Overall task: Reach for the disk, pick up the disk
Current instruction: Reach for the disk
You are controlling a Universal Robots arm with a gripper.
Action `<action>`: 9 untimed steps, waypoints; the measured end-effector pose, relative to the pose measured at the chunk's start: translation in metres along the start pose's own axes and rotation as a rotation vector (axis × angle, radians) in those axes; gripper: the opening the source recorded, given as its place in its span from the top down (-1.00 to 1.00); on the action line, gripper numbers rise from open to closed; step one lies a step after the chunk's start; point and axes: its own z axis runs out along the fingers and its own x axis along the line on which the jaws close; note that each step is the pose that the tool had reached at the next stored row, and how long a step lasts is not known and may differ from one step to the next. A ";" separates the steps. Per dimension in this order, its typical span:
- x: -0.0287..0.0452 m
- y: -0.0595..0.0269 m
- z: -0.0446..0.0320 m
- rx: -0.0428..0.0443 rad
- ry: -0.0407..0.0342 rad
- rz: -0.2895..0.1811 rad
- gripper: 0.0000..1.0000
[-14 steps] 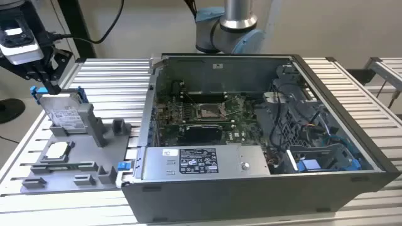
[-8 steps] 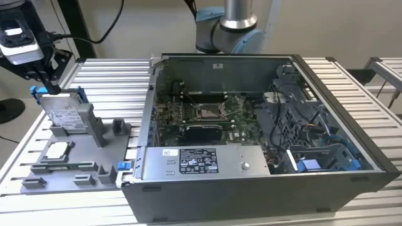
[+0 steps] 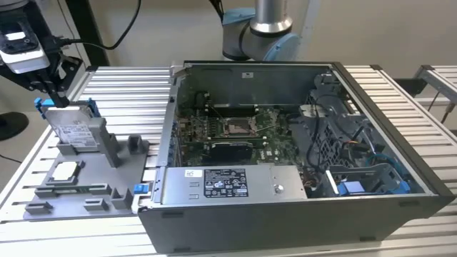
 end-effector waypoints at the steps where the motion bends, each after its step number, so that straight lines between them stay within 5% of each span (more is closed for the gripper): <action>1: 0.0000 0.0031 0.0001 0.0000 0.0000 0.000 1.00; 5: 0.0019 0.0139 0.0007 0.0000 0.0001 -0.001 1.00; 9: 0.0115 0.0198 0.0011 0.0001 0.0003 -0.003 1.00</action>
